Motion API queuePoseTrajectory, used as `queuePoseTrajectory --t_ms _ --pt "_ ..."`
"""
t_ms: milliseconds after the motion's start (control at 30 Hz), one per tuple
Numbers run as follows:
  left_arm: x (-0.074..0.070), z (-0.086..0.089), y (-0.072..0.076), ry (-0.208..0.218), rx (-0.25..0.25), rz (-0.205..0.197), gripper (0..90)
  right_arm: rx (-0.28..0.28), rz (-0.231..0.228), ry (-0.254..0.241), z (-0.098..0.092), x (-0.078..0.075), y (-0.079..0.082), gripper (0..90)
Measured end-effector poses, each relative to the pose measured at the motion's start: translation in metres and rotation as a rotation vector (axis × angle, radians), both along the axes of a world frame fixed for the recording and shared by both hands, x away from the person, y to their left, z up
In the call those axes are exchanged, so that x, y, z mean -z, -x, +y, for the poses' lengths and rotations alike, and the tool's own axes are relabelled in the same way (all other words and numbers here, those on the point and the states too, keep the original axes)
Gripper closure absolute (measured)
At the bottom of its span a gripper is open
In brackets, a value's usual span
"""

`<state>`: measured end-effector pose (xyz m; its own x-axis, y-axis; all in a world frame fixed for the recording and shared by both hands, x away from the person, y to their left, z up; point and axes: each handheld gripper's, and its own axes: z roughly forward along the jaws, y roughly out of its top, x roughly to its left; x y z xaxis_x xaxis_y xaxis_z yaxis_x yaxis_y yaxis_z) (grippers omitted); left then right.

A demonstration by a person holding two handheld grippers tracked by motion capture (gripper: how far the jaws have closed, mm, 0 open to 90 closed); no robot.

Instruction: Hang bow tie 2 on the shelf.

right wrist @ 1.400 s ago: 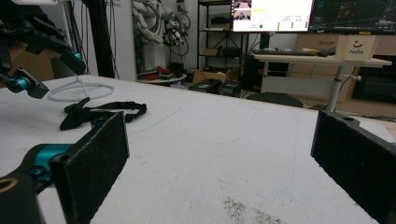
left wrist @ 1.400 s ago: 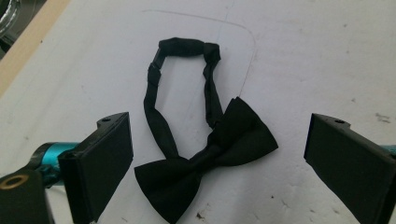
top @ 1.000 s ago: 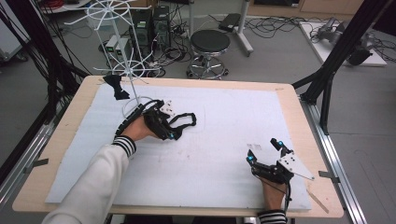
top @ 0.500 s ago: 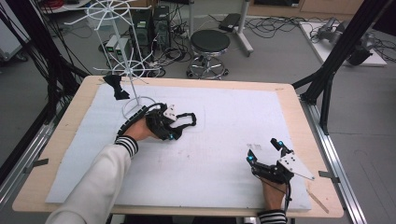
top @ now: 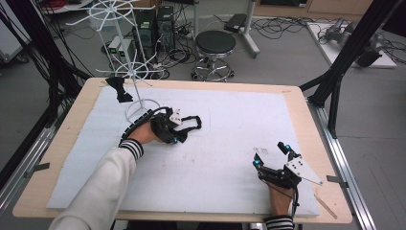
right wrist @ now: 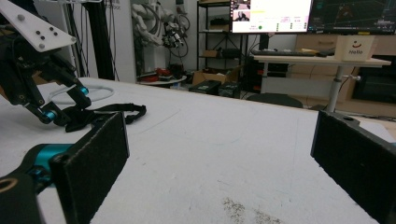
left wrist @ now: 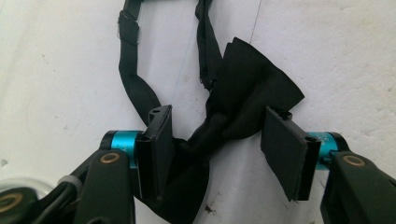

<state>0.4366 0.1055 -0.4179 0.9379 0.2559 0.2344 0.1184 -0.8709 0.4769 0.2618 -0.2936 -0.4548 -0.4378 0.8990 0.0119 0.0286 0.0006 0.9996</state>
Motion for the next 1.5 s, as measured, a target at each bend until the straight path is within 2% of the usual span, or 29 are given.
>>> queuePoseTrajectory --t_ms 167,433,533,600,667,1000,1100,1167,1267,1333,1367,1400,1433,1500 --pt "-0.001 0.0 -0.001 -0.003 -0.021 0.008 56.1 -0.001 -0.002 0.002 0.0 0.0 0.0 3.5" --pt "0.0 0.0 -0.004 0.01 -0.076 0.05 61.8 -0.002 0.001 0.004 0.0 0.0 0.0 3.5" --pt "0.0 -0.001 -0.004 0.016 -0.108 0.078 67.5 -0.001 0.0 0.006 0.0 0.0 0.0 3.5" --pt "-0.001 -0.002 -0.003 0.01 -0.127 0.076 73.4 -0.001 0.001 0.005 0.0 0.0 0.0 3.5" --pt "-0.001 -0.002 -0.004 0.011 -0.14 0.082 75.0 -0.002 0.002 0.006 0.0 0.0 0.0 3.5" --pt "-0.002 -0.004 -0.001 0.0 -0.155 0.068 76.4 -0.004 0.001 0.003 0.0 0.0 0.0 3.5" --pt "-0.004 -0.005 0.001 0.05 -0.178 0.072 76.4 -0.003 0.001 0.003 0.0 0.0 0.0 3.5" --pt "-0.005 -0.005 0.001 0.061 -0.177 0.063 76.4 -0.003 0.001 0.004 0.0 0.0 0.0 3.5" --pt "-0.01 -0.005 0.004 0.117 -0.185 0.037 76.4 -0.004 0.002 0.005 0.0 0.0 0.0 3.5" --pt "-0.012 -0.004 0.005 0.123 -0.182 0.029 76.4 -0.004 0.001 0.005 0.0 0.0 0.0 3.5" --pt "-0.016 -0.002 0.006 0.149 -0.185 0.017 76.4 -0.003 -0.002 0.005 0.0 0.0 0.0 3.5" --pt "-0.016 -0.002 0.006 0.149 -0.185 0.017 76.4 -0.003 -0.002 0.004 0.0 0.0 0.0 3.5" --pt "-0.019 0.001 0.007 0.176 -0.203 0.012 76.4 -0.003 -0.001 0.005 0.0 0.0 0.0 3.5" --pt "-0.021 0.003 0.008 0.187 -0.21 0.006 76.4 -0.003 -0.001 0.004 0.0 0.0 0.0 3.5"
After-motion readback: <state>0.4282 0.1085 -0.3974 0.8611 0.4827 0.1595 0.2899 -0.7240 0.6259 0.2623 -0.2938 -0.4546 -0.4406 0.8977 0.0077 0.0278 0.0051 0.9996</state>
